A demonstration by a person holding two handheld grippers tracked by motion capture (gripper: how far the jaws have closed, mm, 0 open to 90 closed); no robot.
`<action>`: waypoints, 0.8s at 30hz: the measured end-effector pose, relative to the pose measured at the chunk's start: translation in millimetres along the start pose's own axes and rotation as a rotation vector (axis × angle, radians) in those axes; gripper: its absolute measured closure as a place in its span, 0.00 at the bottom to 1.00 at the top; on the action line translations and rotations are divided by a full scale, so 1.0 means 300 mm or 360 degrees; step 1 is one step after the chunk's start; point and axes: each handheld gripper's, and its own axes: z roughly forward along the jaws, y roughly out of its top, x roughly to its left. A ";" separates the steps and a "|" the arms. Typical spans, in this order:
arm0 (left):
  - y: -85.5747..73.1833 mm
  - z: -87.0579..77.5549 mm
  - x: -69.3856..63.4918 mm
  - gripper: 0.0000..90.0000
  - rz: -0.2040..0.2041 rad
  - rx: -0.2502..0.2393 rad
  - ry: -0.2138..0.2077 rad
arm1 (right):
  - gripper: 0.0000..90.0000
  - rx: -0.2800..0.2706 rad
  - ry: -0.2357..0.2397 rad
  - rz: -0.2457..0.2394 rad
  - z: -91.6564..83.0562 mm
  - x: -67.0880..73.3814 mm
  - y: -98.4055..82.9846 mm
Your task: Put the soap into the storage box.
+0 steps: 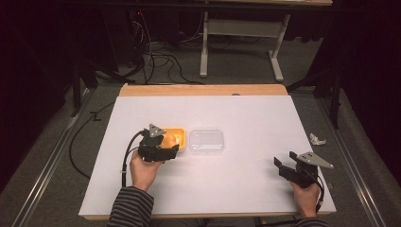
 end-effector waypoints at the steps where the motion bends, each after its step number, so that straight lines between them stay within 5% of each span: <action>1: 0.004 0.003 0.005 0.30 -0.0001 0.0006 0.0004 | 0.33 0.0000 -0.0001 0.0000 0.000 0.000 0.000; 5: 0.011 0.010 0.017 0.30 -0.0021 0.0003 0.0011 | 0.33 0.0001 -0.0001 0.0004 0.000 0.000 0.000; 8: 0.009 0.024 0.016 0.30 -0.0128 -0.0019 -0.0002 | 0.33 0.0005 0.0000 -0.0002 0.001 -0.001 0.000; 24: 0.016 0.075 0.086 0.30 -0.0128 0.0038 0.0105 | 0.33 0.0007 -0.0001 0.0003 0.001 -0.001 0.001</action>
